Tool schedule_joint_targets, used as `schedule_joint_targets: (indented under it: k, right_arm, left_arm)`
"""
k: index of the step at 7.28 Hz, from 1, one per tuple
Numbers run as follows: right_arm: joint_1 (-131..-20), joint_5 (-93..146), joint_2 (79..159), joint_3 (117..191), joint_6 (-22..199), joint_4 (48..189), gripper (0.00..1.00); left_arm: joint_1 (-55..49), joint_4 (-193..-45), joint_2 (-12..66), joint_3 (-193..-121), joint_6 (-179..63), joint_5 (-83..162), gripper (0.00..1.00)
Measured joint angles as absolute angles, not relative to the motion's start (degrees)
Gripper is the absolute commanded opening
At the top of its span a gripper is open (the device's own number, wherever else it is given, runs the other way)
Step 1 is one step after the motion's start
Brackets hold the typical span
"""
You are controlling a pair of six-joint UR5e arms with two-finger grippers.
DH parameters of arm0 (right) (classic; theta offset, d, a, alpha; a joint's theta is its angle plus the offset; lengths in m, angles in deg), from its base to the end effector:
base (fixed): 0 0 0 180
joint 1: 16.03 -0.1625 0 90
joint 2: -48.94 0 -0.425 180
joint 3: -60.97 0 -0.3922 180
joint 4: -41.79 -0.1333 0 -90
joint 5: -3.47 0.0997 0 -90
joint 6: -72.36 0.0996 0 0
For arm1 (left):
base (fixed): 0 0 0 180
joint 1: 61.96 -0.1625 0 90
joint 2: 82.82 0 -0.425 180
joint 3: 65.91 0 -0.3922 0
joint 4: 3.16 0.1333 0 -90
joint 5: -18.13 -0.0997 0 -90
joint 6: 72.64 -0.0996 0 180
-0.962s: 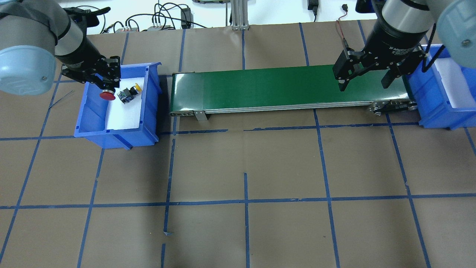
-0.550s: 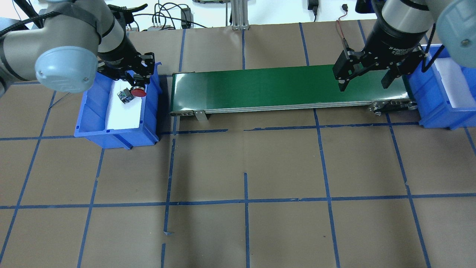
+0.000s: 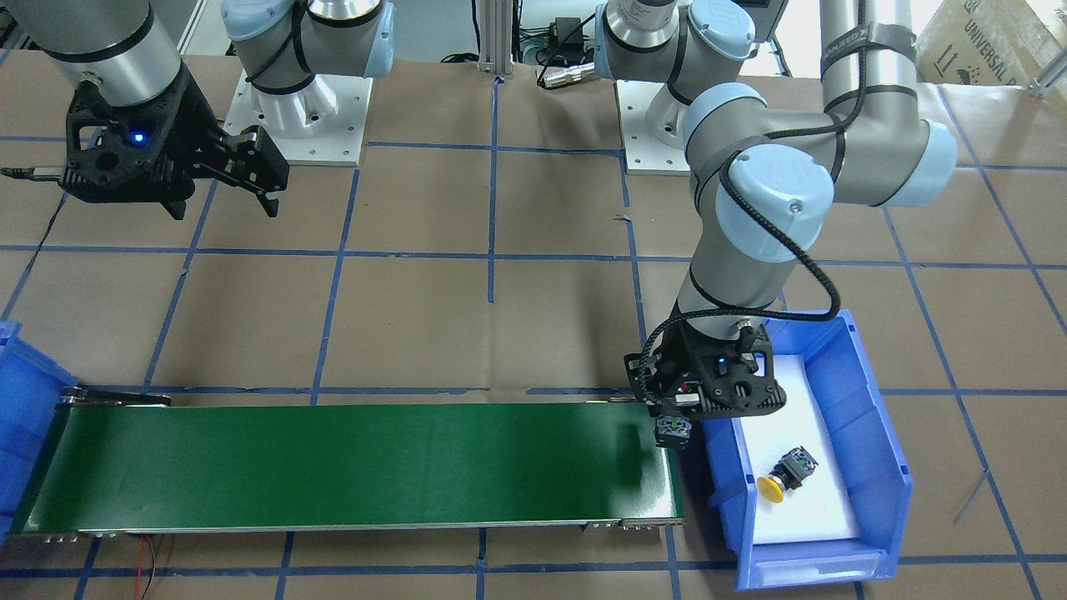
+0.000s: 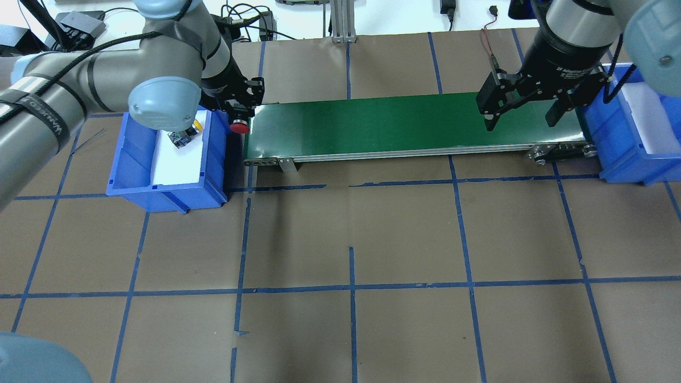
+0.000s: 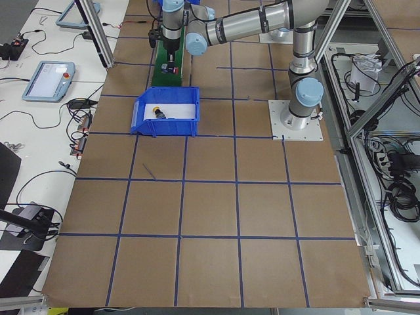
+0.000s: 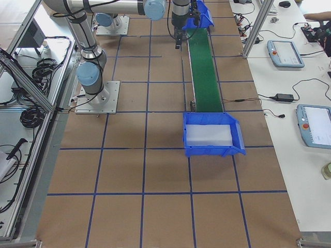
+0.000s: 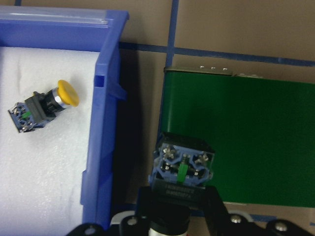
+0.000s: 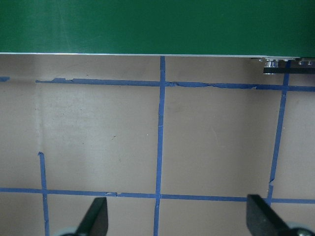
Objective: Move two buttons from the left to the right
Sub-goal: 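Carry the red-capped button to the conveyor and release it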
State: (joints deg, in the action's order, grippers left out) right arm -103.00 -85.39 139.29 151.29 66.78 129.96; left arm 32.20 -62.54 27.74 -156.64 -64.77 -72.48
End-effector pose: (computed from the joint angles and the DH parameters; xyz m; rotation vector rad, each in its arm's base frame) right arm 0.1094 -0.4926 0.4850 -0.0689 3.1183 0.0465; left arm -0.1775 -0.6180 0.3359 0.1025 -3.1230 0.2553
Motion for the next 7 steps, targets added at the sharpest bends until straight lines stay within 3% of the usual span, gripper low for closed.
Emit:
schedule_joint_targets:
  k: [5, 6, 7]
  right_arm:
    - [-102.6, -85.5, 139.5, 152.4, 66.4, 130.8, 1.00]
    - [-102.5, -85.4, 139.3, 152.2, 66.3, 131.4, 1.00]
    - [-102.5, -85.3, 138.2, 151.9, 66.3, 132.8, 1.00]
  left_arm:
    - [34.8, -58.7, 31.9, -155.2, -64.6, -72.1, 0.24]
    - [34.9, -57.6, 32.5, -155.1, -64.6, -72.1, 0.32]
    - [34.9, -56.9, 32.9, -155.1, -64.6, -72.1, 0.83]
